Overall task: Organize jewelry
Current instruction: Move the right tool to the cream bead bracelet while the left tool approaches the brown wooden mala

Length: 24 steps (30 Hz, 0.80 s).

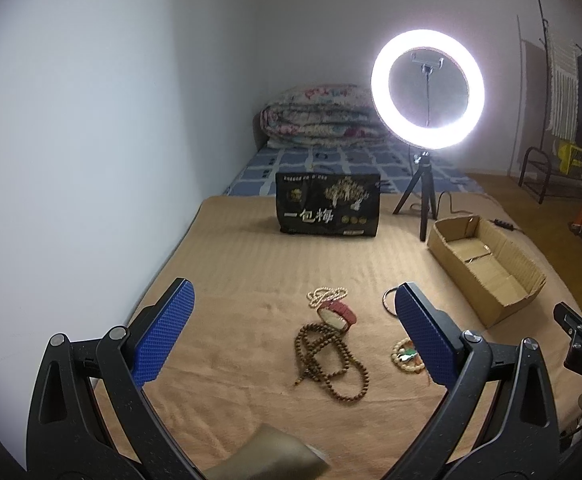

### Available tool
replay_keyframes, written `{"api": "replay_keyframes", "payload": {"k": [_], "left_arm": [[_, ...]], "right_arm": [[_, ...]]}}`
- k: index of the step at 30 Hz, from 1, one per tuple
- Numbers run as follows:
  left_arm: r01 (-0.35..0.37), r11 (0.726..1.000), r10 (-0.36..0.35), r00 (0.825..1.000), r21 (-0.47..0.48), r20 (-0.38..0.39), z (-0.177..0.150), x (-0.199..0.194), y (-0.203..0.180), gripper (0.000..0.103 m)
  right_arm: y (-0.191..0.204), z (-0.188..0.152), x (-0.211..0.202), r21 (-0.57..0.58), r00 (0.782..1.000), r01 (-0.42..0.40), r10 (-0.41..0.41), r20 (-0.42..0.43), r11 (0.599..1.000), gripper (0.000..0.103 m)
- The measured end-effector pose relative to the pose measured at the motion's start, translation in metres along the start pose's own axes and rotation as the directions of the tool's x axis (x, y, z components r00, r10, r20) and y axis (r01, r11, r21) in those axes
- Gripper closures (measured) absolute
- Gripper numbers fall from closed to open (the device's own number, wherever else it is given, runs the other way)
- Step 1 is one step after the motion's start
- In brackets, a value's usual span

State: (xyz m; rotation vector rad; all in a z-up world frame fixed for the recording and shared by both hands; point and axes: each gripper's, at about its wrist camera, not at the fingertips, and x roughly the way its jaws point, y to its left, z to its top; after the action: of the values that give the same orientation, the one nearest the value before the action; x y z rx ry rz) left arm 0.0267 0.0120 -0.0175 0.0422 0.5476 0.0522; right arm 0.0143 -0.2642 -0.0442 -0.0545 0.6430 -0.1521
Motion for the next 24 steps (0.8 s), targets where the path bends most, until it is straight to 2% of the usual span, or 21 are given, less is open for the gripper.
{"api": "replay_keyframes", "payload": {"k": [4,6,11,13,15,17,21,23,24], "left_arm": [[-0.005,1.0,0.005,0.998,0.001,-0.061,0.0,0.018,0.005,0.001],[-0.007,1.0,0.006,0.995,-0.003,-0.1,-0.001,0.03,0.01,0.001],[0.023,0.999,-0.027,0.982,-0.022,-0.188,-0.005,0.057,0.021,0.001],[0.03,0.999,-0.035,0.972,-0.023,-0.231,-0.007,0.071,0.023,0.007],[0.035,0.999,-0.042,0.958,-0.032,-0.285,-0.011,0.088,0.028,0.016],[0.036,0.998,-0.049,0.943,-0.046,-0.329,-0.016,0.102,0.032,0.02],[0.066,0.994,-0.099,0.891,-0.088,-0.444,-0.033,0.132,0.041,0.031],[0.072,0.991,-0.118,0.867,-0.112,-0.485,-0.041,0.146,0.043,0.031],[0.076,0.99,-0.124,0.86,-0.116,-0.496,-0.044,0.15,0.042,0.031]], "right_arm": [[0.012,-0.002,0.013,-0.057,0.999,-0.039,0.038,-0.029,0.998,0.0],[0.021,-0.003,0.023,-0.09,0.994,-0.092,0.086,-0.06,0.992,0.0],[0.042,-0.001,0.058,-0.146,0.97,-0.198,0.172,-0.173,0.969,0.0],[0.046,0.0,0.074,-0.157,0.957,-0.233,0.198,-0.213,0.96,0.0],[0.052,-0.002,0.087,-0.174,0.948,-0.253,0.208,-0.242,0.951,0.001],[0.055,-0.003,0.098,-0.192,0.941,-0.265,0.209,-0.268,0.945,0.001],[0.055,-0.006,0.114,-0.159,0.903,-0.328,0.26,-0.342,0.931,0.012],[0.058,-0.008,0.121,-0.148,0.882,-0.36,0.284,-0.376,0.921,0.014],[0.06,-0.008,0.123,-0.145,0.877,-0.368,0.291,-0.384,0.918,0.015]]}}
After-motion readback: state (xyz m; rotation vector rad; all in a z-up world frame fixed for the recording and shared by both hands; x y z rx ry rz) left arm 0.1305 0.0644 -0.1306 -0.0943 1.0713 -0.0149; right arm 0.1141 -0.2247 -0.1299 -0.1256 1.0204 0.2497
